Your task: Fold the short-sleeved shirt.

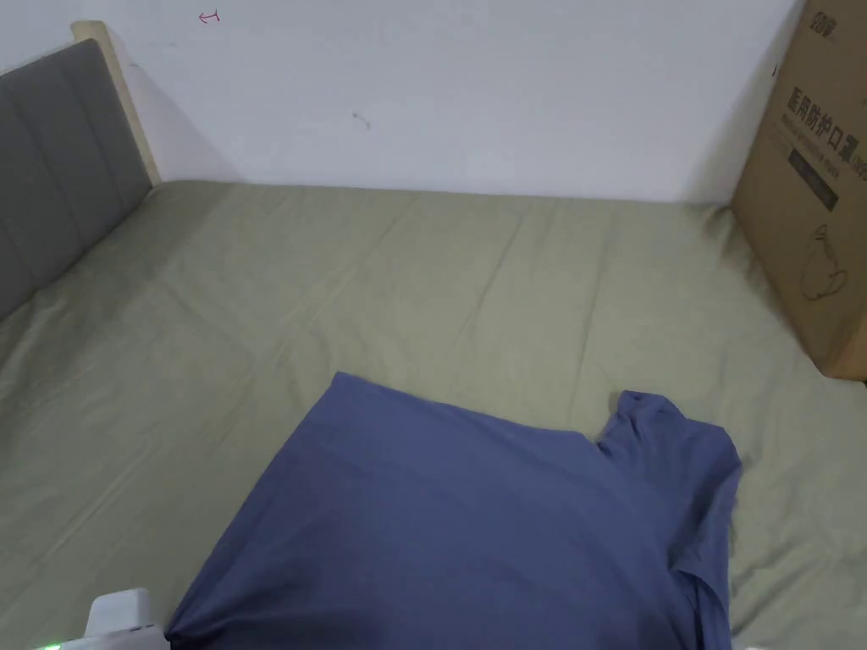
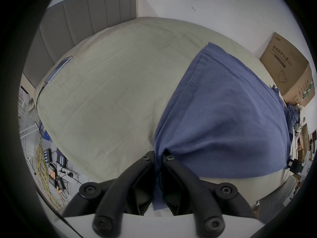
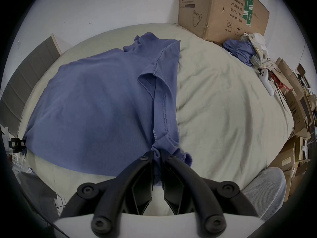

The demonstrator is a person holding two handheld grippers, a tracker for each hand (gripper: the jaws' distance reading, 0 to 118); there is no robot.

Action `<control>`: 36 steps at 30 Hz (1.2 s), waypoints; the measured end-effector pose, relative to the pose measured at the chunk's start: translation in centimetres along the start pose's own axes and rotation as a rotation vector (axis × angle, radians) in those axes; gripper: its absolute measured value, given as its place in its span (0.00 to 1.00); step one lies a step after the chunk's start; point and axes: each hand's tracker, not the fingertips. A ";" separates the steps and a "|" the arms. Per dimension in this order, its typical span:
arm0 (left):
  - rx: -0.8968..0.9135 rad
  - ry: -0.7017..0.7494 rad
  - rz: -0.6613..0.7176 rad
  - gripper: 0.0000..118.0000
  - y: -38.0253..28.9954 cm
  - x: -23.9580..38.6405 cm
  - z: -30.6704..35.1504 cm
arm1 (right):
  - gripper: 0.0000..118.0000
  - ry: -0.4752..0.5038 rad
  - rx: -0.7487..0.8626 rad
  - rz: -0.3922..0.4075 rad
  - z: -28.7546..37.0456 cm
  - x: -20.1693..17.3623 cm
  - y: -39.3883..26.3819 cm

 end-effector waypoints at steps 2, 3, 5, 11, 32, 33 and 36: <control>-0.013 0.011 -0.017 0.21 0.4 0.5 0.2 | 0.12 0.003 -0.001 -0.022 1.2 -0.3 0.3; -0.007 0.015 -0.024 0.35 0.7 0.8 0.5 | 0.23 0.006 0.001 -0.041 1.5 -0.3 0.6; 0.010 0.019 -0.049 0.72 1.2 1.6 1.7 | 0.59 0.011 0.010 -0.055 2.9 -0.4 1.5; 0.295 -0.106 -0.057 0.84 4.4 5.5 8.5 | 0.75 0.023 0.297 -0.008 8.3 -0.2 6.3; 0.675 -0.271 -0.237 0.00 8.6 15.5 12.7 | 0.00 -0.013 0.751 0.061 16.1 -1.4 11.8; 0.653 -0.276 -0.223 0.00 9.2 15.6 12.2 | 0.00 -0.017 0.749 0.064 15.8 -1.3 12.0; 0.585 -0.301 -0.217 0.00 12.1 16.0 9.7 | 0.00 -0.019 0.734 0.060 14.9 -0.8 12.9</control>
